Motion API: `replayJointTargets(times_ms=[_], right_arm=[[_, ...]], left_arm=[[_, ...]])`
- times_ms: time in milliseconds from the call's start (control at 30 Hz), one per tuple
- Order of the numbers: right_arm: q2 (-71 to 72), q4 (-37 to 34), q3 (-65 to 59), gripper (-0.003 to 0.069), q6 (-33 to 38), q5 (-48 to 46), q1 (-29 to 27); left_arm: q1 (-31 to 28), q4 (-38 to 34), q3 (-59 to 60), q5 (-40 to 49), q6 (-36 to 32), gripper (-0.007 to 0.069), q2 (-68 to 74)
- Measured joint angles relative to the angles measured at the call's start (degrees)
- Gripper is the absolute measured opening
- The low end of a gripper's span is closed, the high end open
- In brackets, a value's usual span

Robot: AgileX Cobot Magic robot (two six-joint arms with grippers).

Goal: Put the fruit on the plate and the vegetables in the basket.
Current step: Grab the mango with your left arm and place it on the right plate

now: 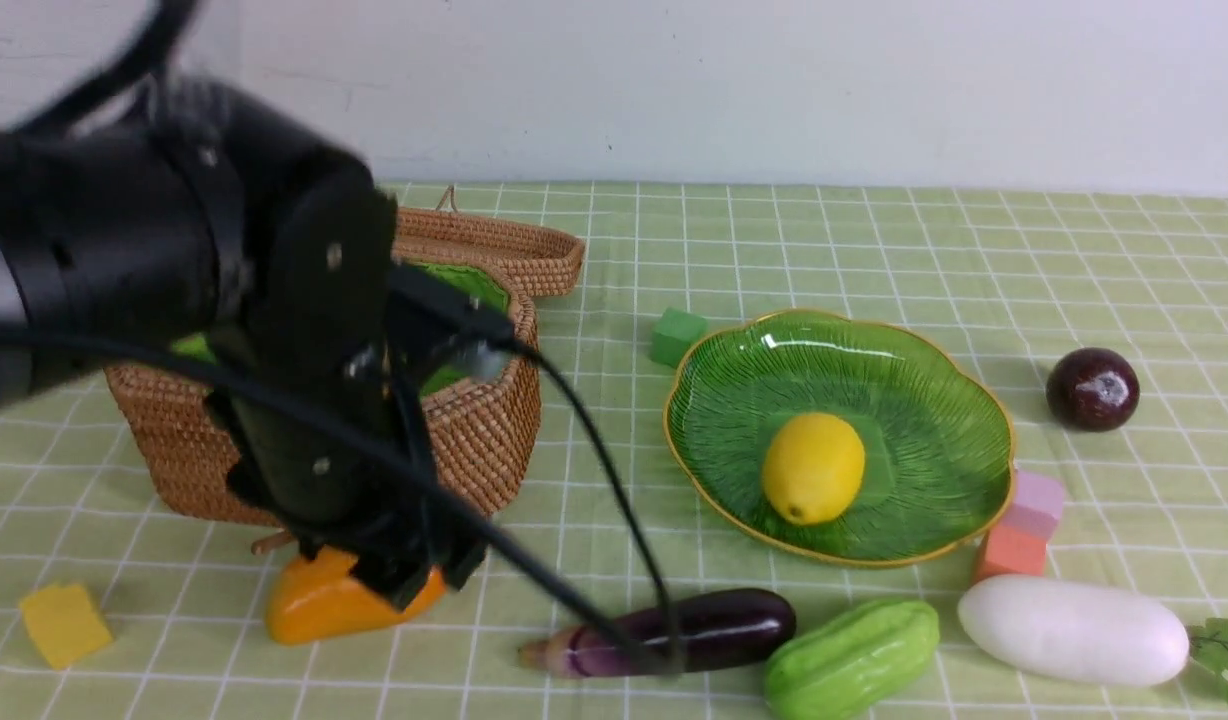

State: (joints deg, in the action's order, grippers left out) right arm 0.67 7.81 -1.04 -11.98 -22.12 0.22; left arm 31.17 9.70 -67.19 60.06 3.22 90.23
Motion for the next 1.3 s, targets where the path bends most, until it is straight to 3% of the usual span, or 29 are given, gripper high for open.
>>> replayJointTargets(times_ms=[300, 567, 833, 1100, 1300], right_arm=[[0.0, 0.0, 0.0, 0.0242, 0.0, 0.0, 0.0], [0.0, 0.0, 0.0, 0.0242, 0.0, 0.0, 0.0], [0.0, 0.0, 0.0, 0.0242, 0.0, 0.0, 0.0], [0.0, 0.0, 0.0, 0.0242, 0.0, 0.0, 0.0], [0.0, 0.02, 0.0, 0.0242, 0.0, 0.0, 0.0]], left_arm=[[0.0, 10.73, 8.28, -16.2, -4.35, 0.0497, 0.05], [-0.68, 13.96, 8.42, -19.71, -4.99, 0.0497, 0.05], [-7.71, 8.33, 10.57, -20.92, -13.26, 0.0515, 0.16], [-7.99, -4.24, 10.61, -20.88, -24.1, 0.0532, 0.27], [-7.99, -3.43, 10.61, -23.55, -25.31, 0.0533, 2.0]])
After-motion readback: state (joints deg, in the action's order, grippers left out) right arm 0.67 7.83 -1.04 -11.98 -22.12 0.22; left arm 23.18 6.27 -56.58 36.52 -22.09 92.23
